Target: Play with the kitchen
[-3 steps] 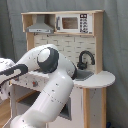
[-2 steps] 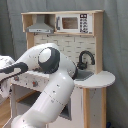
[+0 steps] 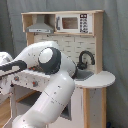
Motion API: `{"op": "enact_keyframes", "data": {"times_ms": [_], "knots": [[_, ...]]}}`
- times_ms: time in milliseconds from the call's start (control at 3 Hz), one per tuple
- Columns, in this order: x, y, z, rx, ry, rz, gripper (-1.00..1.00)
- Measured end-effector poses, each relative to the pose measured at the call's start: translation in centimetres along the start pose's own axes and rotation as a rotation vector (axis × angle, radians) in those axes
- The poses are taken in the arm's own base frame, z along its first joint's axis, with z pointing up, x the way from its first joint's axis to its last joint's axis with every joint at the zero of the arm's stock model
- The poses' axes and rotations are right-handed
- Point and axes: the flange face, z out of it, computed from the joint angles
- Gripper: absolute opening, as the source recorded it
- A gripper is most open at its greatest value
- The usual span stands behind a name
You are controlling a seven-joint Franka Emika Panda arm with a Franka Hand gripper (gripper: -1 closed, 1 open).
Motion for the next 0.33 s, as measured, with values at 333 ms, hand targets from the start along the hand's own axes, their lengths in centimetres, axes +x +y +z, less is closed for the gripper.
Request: {"op": "enact_keyframes", "data": {"times_ms": [333], "knots": [[-0.68,-0.27,-1.14,-0.052,-0.051,0.013,1.00]]}}
